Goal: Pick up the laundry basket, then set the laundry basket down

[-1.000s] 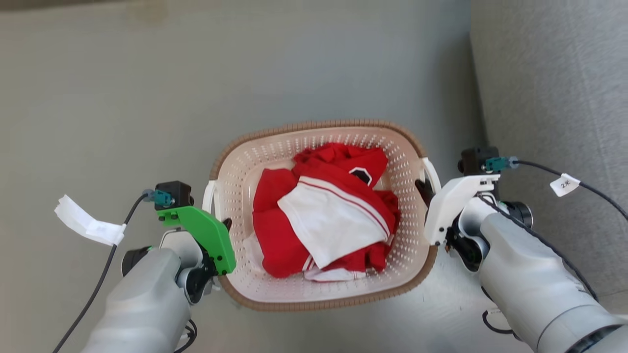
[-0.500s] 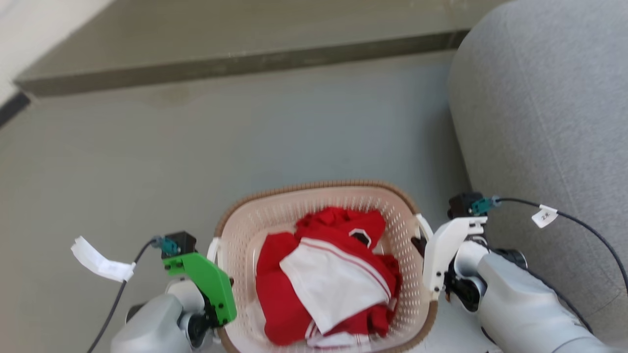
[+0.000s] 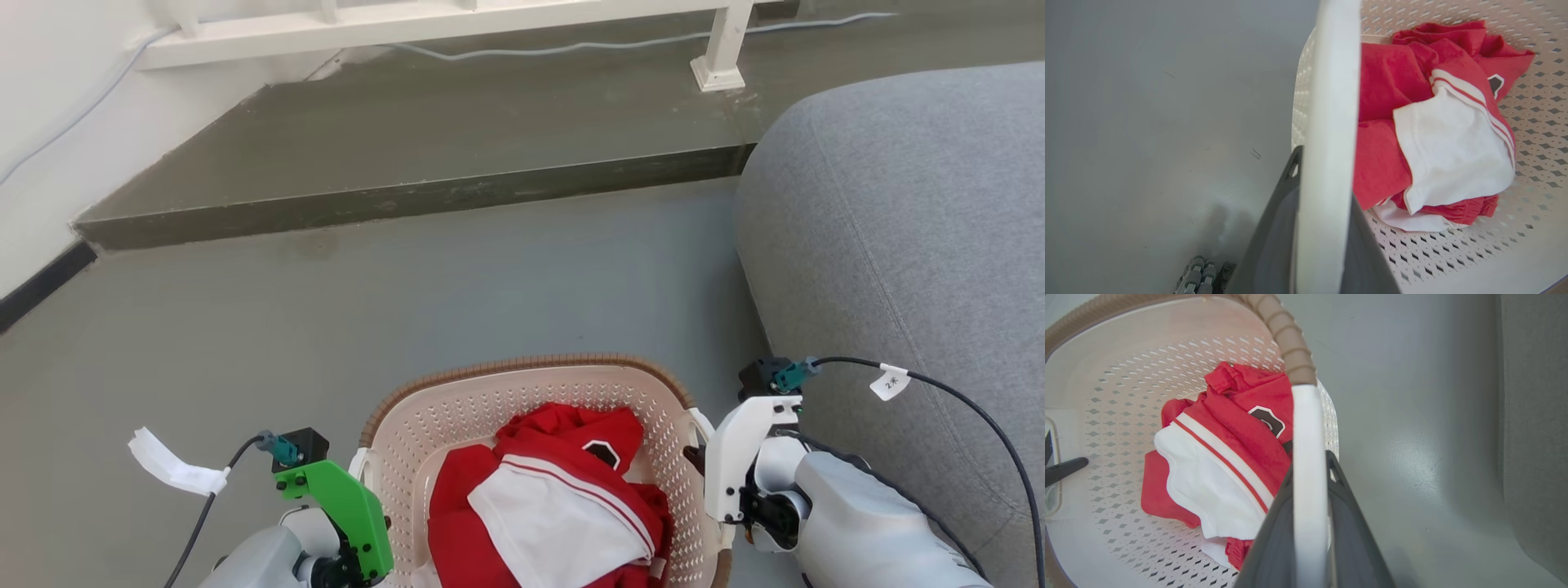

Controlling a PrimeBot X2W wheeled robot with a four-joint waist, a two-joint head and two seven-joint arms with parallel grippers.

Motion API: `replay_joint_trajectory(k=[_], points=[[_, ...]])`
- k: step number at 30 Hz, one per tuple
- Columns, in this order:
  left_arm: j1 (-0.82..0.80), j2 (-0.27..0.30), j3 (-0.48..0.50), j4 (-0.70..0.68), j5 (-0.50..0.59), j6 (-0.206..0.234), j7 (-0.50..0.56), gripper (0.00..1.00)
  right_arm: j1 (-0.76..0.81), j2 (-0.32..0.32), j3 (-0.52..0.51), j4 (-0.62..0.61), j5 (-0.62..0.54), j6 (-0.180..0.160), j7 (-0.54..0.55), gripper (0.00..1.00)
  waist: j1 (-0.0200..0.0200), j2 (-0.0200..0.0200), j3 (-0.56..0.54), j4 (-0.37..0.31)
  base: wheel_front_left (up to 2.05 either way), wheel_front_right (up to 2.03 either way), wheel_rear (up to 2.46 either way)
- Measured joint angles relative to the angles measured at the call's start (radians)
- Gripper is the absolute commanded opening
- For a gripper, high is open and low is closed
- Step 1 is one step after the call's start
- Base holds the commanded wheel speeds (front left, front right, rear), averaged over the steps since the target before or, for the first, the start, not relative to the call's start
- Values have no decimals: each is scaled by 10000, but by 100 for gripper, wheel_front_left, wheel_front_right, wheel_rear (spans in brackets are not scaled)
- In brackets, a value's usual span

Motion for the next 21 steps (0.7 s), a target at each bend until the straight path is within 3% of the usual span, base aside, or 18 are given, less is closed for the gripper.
replay_joint_trajectory(k=[21], points=[[7,-8,-222,40,-171,36,211,0,81,-290,395,-307,656,-2,393,0,0,0,-59,-40,0,0,0]])
